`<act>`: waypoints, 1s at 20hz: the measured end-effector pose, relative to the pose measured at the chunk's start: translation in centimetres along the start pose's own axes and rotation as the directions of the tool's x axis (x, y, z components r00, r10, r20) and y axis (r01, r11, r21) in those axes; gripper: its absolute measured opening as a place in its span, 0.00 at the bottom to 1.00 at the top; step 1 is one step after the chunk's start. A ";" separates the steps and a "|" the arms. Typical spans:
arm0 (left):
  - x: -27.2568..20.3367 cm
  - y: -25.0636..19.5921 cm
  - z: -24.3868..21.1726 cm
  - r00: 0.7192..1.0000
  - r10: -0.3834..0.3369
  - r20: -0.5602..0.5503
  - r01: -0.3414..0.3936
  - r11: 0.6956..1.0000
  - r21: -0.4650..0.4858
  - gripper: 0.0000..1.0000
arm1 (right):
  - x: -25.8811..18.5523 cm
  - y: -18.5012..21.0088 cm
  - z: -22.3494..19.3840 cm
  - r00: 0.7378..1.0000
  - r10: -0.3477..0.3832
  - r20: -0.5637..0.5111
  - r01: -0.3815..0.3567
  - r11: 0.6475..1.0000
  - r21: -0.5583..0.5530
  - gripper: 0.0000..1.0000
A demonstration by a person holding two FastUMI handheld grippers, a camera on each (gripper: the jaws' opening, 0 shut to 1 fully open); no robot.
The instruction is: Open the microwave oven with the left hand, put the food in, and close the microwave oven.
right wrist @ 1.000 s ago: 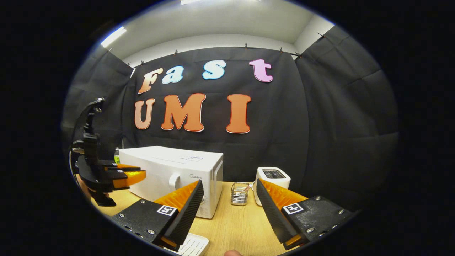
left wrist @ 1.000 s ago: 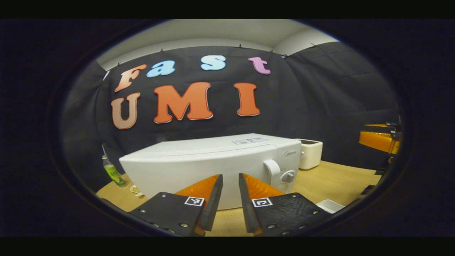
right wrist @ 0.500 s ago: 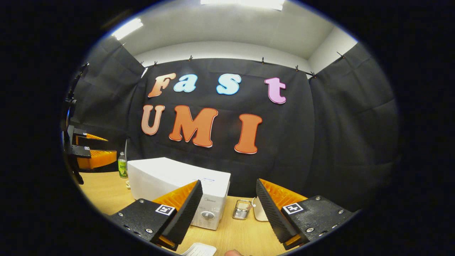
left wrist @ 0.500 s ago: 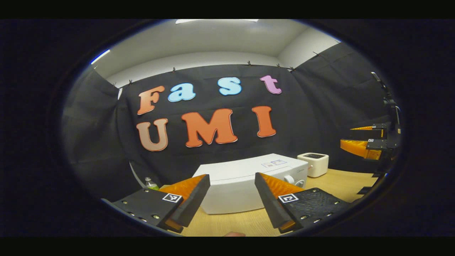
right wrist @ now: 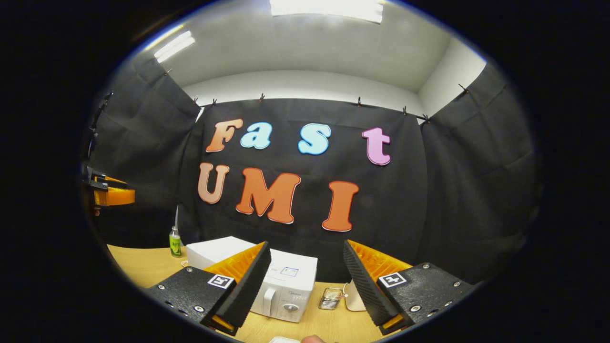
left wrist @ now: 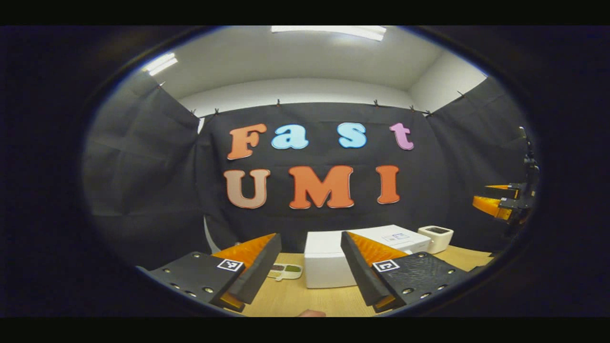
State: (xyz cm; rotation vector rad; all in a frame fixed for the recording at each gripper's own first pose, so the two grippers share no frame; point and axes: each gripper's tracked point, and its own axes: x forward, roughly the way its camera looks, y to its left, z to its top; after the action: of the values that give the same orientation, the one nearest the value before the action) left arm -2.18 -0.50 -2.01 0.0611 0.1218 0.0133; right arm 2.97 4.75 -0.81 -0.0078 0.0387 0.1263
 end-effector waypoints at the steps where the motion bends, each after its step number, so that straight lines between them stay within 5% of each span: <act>1: -0.3 0.7 0.6 1.000 0.015 0.013 -0.015 1.000 0.001 0.82 | 0.1 0.1 0.5 1.000 0.001 0.005 -0.001 1.000 0.003 0.94; 9: -1.1 2.9 2.4 0.998 0.048 0.041 -0.049 0.999 0.017 0.83 | -0.2 3.3 2.2 0.996 0.093 0.000 -0.093 0.994 0.051 0.94; 11: -1.2 3.1 2.3 0.997 0.060 0.039 -0.060 0.998 0.022 0.89 | -0.3 4.1 2.6 0.993 0.120 0.011 -0.120 0.991 0.053 0.95; 12: -1.1 3.3 2.2 0.997 0.067 0.038 -0.068 0.997 0.027 0.81 | -0.4 4.3 2.7 0.992 0.126 0.015 -0.126 0.991 0.051 0.95; 20: -1.4 3.1 2.8 0.994 0.083 0.066 -0.086 0.995 0.044 0.85 | -0.8 4.6 3.4 0.989 0.144 0.032 -0.146 0.989 0.032 0.95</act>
State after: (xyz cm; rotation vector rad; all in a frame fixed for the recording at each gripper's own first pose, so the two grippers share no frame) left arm -3.24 2.41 1.07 0.1133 0.0550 0.0930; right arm 1.68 9.22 2.58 0.0317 0.0115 0.2713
